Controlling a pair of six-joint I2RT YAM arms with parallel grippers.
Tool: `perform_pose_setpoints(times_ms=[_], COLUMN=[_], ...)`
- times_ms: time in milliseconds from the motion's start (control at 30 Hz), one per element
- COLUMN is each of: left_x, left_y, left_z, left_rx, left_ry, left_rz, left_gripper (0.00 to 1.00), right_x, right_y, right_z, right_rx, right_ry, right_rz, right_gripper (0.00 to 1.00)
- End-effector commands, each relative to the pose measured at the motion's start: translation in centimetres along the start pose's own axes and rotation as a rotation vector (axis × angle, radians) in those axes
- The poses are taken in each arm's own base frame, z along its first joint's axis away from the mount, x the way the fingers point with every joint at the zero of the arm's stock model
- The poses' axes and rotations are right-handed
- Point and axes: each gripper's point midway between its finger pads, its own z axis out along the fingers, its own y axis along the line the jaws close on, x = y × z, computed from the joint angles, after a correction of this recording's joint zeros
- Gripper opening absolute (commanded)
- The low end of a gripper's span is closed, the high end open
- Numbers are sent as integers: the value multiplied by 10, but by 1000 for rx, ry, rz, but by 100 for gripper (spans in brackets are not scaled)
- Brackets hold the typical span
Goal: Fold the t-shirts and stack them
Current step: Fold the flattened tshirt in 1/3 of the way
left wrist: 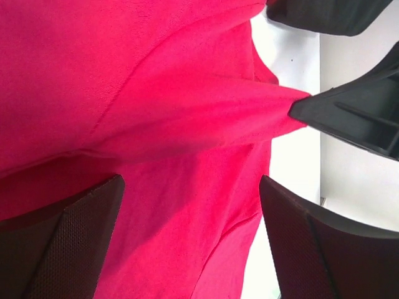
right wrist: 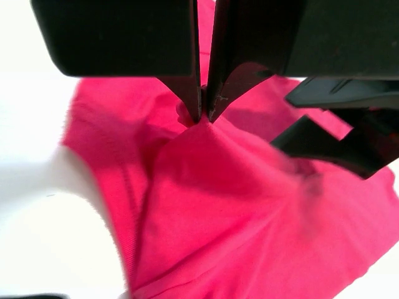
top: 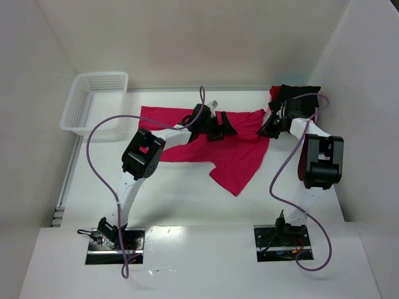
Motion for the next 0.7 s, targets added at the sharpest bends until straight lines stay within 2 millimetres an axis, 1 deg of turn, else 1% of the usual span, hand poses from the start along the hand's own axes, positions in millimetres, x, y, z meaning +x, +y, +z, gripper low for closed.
perform_pose_setpoints(times_ms=[0, 33, 100, 167, 200, 233, 267, 300, 333, 367, 400, 433, 533, 600, 633, 667], left_x=[-13, -19, -18, -19, -23, -24, -24, -29, -28, -29, -31, -28, -30, -31, -29, -27], left_y=[-22, -20, -17, -16, -13, -12, -12, -16, -9, -11, -10, -6, -8, -10, -11, -13], left_z=[-7, -9, -7, -6, -6, -5, -5, -5, -2, -3, -2, 0, 0, 0, 0, -1], left_rx=[73, 75, 76, 70, 52, 46, 46, 47, 33, 33, 26, 20, 27, 34, 45, 54], left_ry=[-31, -44, -44, -50, -71, -78, -78, -95, -97, -97, -105, -99, -105, -111, -98, -87], left_rz=[34, 34, 25, 15, 14, 14, 14, 9, 4, 4, 4, -9, -15, -11, -10, 3], left_gripper=[97, 95, 94, 91, 89, 88, 86, 84, 82, 81, 77, 75, 69, 71, 75, 81], right_x=[-11, -12, -14, -12, -12, -9, -8, -8, -7, -7, -7, -7, -9, -8, -7, -11], right_y=[38, 41, 42, 41, 41, 37, 37, 37, 39, 39, 40, 40, 45, 51, 53, 58], right_z=[-19, -19, -19, -16, -16, -13, -13, -13, -14, -14, -14, -14, -20, -22, -23, -24], right_rx=[-136, -149, -153, -156, -156, -147, -147, -147, -156, -156, -163, -163, -173, -204, -212, -229], right_ry=[-25, -27, -34, -21, -21, -6, -6, -6, -1, 0, 4, 4, -10, 2, 10, 1], right_rz=[-1, 3, -1, 3, 3, 12, 13, 13, 12, 12, 12, 12, 13, 19, 36, 26], right_gripper=[11, 11, 11, 12, 12, 14, 14, 14, 14, 14, 14, 14, 14, 14, 14, 14])
